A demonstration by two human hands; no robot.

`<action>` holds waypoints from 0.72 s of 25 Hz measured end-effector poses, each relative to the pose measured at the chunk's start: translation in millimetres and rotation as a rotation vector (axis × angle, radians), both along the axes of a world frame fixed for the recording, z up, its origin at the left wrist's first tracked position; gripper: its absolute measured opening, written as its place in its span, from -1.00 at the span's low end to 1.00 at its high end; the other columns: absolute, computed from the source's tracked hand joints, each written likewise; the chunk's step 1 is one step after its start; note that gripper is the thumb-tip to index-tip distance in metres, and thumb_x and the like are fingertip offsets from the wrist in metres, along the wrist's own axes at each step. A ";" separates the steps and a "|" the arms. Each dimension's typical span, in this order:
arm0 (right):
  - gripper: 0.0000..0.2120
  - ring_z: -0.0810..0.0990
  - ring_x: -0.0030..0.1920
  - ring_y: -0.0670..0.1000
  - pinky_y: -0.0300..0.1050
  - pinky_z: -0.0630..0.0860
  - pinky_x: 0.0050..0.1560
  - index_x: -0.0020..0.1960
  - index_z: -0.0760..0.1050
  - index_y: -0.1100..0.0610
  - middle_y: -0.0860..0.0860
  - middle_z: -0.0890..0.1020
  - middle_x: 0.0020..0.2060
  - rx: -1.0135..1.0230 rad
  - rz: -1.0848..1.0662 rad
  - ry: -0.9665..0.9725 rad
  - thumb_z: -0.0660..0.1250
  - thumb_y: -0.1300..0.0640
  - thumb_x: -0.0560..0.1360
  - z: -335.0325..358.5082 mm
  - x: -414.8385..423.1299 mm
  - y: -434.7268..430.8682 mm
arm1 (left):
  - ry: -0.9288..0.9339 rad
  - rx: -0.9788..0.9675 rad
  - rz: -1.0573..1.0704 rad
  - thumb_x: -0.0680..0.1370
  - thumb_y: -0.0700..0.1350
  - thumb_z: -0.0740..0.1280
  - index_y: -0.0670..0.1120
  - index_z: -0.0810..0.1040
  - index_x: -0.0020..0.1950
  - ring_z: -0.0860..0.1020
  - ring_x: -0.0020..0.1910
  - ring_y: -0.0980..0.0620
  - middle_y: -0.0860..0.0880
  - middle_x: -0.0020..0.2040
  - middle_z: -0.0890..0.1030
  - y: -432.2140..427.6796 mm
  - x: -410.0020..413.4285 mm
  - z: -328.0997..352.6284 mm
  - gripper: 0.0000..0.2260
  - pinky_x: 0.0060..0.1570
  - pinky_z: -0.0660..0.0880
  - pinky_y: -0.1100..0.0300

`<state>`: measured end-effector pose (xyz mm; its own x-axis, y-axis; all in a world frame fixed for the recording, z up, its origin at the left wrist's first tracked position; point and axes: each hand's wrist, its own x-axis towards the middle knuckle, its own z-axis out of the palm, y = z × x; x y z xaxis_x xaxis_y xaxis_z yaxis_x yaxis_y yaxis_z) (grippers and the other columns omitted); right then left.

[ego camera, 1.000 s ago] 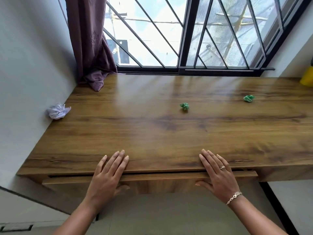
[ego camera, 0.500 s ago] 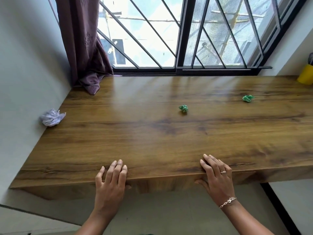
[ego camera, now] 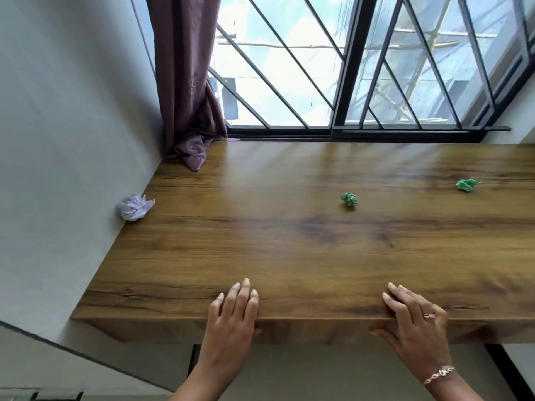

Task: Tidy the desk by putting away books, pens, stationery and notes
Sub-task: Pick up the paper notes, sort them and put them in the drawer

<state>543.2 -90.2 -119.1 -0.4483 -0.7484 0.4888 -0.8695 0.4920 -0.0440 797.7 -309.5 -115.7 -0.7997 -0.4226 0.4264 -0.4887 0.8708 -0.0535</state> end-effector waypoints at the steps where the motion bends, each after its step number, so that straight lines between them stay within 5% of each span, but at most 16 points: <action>1: -0.42 0.35 0.32 -0.04 -0.03 0.25 0.10 0.16 0.37 0.07 -0.01 0.41 0.24 0.016 0.001 -0.029 -0.07 -0.36 0.49 2.8 0.3 0.6 | -0.025 0.039 -0.026 0.35 0.07 0.31 -0.14 0.38 0.21 0.37 0.24 -0.10 -0.16 0.29 0.44 -2.0 0.7 3.7 -0.50 0.11 0.28 0.01; 4: -0.42 0.11 0.43 -0.28 -0.22 0.08 0.28 0.16 0.39 0.03 -0.05 0.40 0.26 0.035 -0.002 -0.145 -0.07 -0.39 0.47 14.4 4.5 -1.8 | -0.087 0.152 -0.074 0.42 0.37 0.12 -0.13 0.43 0.27 0.40 0.29 -0.07 -0.13 0.29 0.52 -9.4 4.1 12.0 -0.33 0.14 0.28 0.07; 6: -0.45 0.15 0.40 -0.30 -0.27 0.06 0.30 0.13 0.39 0.00 -0.07 0.41 0.24 0.016 -0.016 -0.173 -0.09 -0.37 0.49 19.1 11.0 -4.8 | -0.151 0.220 -0.065 0.50 0.38 -0.06 -0.12 0.52 0.26 0.50 0.26 -0.07 -0.09 0.28 0.54 -16.5 5.4 21.2 -0.29 0.17 0.26 0.07; 11: -0.49 0.43 0.06 0.02 -0.04 0.27 0.00 0.05 0.39 0.00 -0.03 0.44 0.08 -0.070 -0.030 -0.092 -0.14 -0.33 0.52 28.7 13.0 -26.7 | -0.229 0.308 0.112 0.54 0.34 -0.17 -0.16 0.55 0.25 0.52 0.26 -0.11 -0.12 0.26 0.55 -46.4 4.1 37.5 -0.24 0.35 0.02 -0.01; 18: -0.54 0.43 0.02 0.02 -0.09 0.31 -0.01 0.05 0.40 -0.02 -0.03 0.47 0.06 -0.136 0.197 -0.139 -0.09 -0.31 0.53 38.6 7.4 -113.5 | -0.287 0.475 0.418 0.56 0.30 -0.24 -0.16 0.64 0.12 0.62 0.10 -0.09 -0.14 0.14 0.63 -88.4 16.6 45.0 -0.21 0.12 0.48 0.04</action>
